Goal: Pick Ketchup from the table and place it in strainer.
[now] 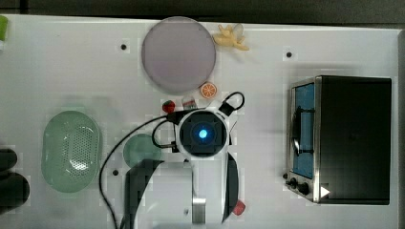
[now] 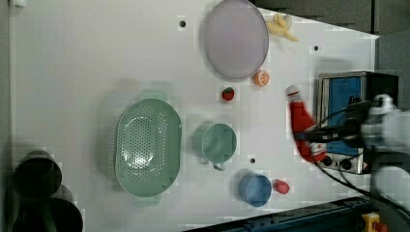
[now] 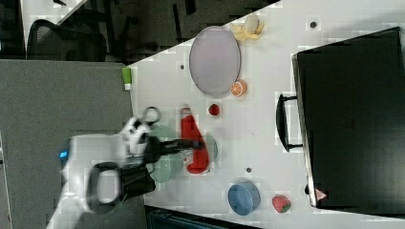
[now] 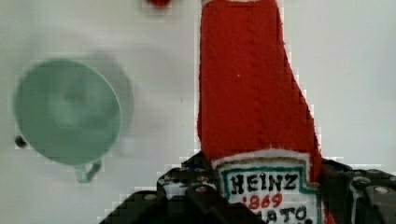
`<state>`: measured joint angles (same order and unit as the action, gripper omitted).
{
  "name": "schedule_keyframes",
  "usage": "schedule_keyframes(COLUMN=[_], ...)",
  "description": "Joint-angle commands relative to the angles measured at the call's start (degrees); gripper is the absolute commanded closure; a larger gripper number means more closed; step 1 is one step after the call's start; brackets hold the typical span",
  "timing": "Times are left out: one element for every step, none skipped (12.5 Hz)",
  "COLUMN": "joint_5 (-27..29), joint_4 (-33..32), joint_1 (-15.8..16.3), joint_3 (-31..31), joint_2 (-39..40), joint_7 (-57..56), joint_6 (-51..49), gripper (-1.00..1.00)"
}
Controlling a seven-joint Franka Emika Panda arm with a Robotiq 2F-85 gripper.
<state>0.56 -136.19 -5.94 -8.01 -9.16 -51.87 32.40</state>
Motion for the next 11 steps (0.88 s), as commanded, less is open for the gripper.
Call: schedule_keyframes(joint_5=[0.24, 0.29, 0.3, 0.36, 0.36, 0.57, 1.06, 1.52, 1.55, 1.55, 1.55], joint_4=[3.29, 3.75, 4.09, 4.54, 4.88, 5.38, 6.12, 7.01, 8.04, 8.95, 9.76], joint_1=[1.53, 2.0, 2.43, 2.79, 3.14, 3.44, 3.74, 4.03, 4.29, 4.52, 4.66], joint_3=[-4.57, -6.37, -8.4, -10.55, -12.69, -14.81, -16.95, -19.07, -21.25, -23.41, -25.49], joint_2=[-1.4, -1.55, -1.38, -1.04, -0.55, 0.18, 1.14, 2.41, 3.93, 5.67, 7.6], joint_7=[6.05, 7.73, 10.86, 15.41, 19.97, 24.17, 28.0, 31.22, 33.63, 35.31, 36.96], joint_6=[-4.27, -4.2, -4.18, -4.16, -4.15, -4.13, -4.1, -3.85, -3.25, -2.04, 0.03], gripper=[-0.2, -0.2, -0.2, -0.2, -0.2, -0.2, -0.2, -0.2, -0.2, -0.2, -0.2])
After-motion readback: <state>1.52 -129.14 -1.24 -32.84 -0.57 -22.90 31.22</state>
